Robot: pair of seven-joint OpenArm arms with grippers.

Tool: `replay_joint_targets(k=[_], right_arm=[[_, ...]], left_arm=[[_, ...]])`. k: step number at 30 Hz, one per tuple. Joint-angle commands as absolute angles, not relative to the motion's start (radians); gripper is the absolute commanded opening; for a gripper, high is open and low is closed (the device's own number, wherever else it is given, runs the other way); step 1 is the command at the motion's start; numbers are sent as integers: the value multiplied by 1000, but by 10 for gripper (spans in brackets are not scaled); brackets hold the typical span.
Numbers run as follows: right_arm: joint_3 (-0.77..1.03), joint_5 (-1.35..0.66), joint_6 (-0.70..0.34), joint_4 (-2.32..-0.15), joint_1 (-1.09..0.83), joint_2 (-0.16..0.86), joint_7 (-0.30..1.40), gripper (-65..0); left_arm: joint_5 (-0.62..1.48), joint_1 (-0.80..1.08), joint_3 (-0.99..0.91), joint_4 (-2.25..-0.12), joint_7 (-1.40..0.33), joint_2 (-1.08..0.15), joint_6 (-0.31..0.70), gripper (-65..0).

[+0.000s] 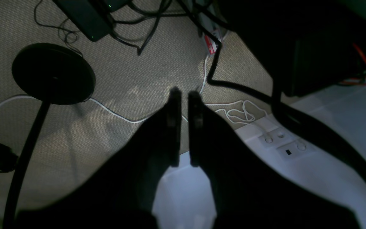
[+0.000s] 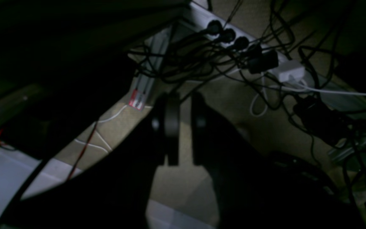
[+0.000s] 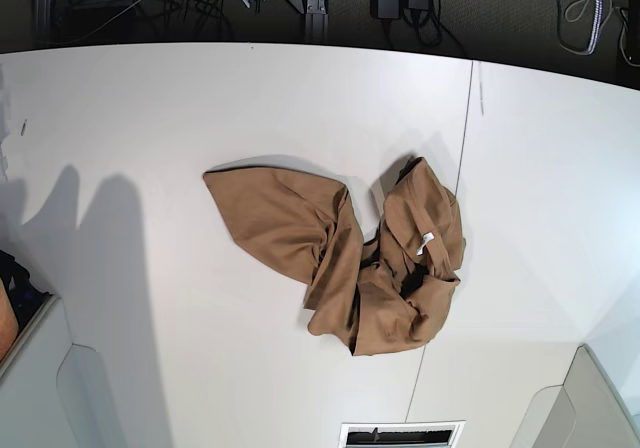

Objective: Layout the t-shirt on the table in an organized manner, then fold the t-shirt properly

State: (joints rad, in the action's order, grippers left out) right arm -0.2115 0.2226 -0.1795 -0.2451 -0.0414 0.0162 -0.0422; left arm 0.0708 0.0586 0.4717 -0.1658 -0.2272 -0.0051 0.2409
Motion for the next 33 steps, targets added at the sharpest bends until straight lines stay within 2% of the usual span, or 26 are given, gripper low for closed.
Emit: replay_joint_targets(k=[1,23,33], right_arm=[[-210,225,-187,-251,-47,16,-53,-593],[-210,225,-186,-281,-75,16,-53,-593],[-210,225,-186,-411,-162,18,-53,-593]], left_arm=[[70,67,472,-170,-227,0,252,-607],[70,101,472,-193,-206,0,252,-607],[69,115,472,-197,-217,0,252,-607]])
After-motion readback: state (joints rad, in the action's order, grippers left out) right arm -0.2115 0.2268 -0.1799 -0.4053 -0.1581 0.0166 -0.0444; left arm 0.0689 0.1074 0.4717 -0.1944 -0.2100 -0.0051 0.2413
